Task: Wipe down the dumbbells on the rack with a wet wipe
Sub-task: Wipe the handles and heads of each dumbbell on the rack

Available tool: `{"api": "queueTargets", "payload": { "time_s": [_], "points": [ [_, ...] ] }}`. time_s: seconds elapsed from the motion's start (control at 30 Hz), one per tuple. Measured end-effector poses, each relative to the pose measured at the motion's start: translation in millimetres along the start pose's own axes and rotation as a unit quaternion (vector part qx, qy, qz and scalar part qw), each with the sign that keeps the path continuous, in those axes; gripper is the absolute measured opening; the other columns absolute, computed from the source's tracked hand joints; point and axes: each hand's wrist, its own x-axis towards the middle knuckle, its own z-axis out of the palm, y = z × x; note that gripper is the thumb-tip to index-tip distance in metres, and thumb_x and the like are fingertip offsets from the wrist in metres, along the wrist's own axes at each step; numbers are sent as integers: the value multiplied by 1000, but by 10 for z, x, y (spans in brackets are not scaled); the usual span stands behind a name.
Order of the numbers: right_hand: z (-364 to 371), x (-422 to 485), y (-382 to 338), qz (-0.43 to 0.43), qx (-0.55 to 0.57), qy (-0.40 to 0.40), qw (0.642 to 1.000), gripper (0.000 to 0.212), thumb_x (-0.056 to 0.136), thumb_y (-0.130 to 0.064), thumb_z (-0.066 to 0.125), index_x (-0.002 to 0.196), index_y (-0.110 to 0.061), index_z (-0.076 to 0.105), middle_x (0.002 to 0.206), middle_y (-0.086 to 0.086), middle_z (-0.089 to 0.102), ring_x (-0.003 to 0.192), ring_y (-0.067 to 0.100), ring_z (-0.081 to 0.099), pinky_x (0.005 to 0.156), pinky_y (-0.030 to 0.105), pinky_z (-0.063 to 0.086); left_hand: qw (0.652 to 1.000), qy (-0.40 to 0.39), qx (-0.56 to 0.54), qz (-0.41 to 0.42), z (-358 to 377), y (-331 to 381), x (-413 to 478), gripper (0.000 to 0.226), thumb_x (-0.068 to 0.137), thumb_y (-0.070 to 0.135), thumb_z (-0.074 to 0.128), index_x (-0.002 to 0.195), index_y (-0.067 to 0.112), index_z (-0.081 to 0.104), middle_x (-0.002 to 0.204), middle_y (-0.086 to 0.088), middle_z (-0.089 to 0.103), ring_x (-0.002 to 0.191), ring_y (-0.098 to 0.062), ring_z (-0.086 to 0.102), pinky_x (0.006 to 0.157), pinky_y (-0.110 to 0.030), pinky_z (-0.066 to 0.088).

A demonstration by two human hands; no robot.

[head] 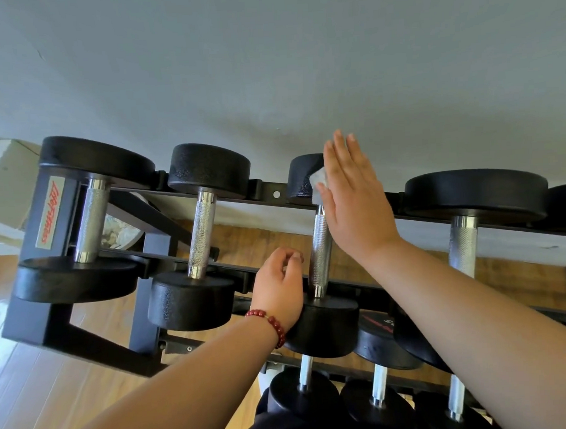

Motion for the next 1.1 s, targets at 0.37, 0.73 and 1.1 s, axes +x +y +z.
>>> {"api": "queueTargets", "payload": {
  "time_s": [0.37, 0.73, 1.1],
  "points": [
    [-50, 129, 72, -40, 25, -20, 999, 57, 103, -34, 23, 148, 1, 32, 158, 17, 24, 148, 30, 12, 119, 41, 11, 1000, 10, -1, -10, -2, 32, -21, 21, 102, 24, 42, 105, 21, 62, 91, 8, 61, 65, 6, 51, 52, 2, 37],
    [9, 8, -8, 128, 178, 23, 976, 52, 106, -30, 24, 154, -10, 19, 162, 2, 5, 144, 8, -10, 115, 14, -2, 1000, 12, -3, -6, -2, 29, -22, 21, 102, 24, 41, 106, 21, 61, 86, 8, 60, 60, 18, 51, 52, 1, 38],
    [-44, 167, 127, 41, 134, -9, 990, 53, 105, -32, 24, 152, -7, 25, 161, 8, 17, 149, 21, 1, 121, 38, 12, 1000, 13, 3, -7, -9, 40, -19, 21, 102, 25, 42, 105, 21, 62, 91, 9, 61, 68, 4, 50, 56, 2, 38]
  ]
}}
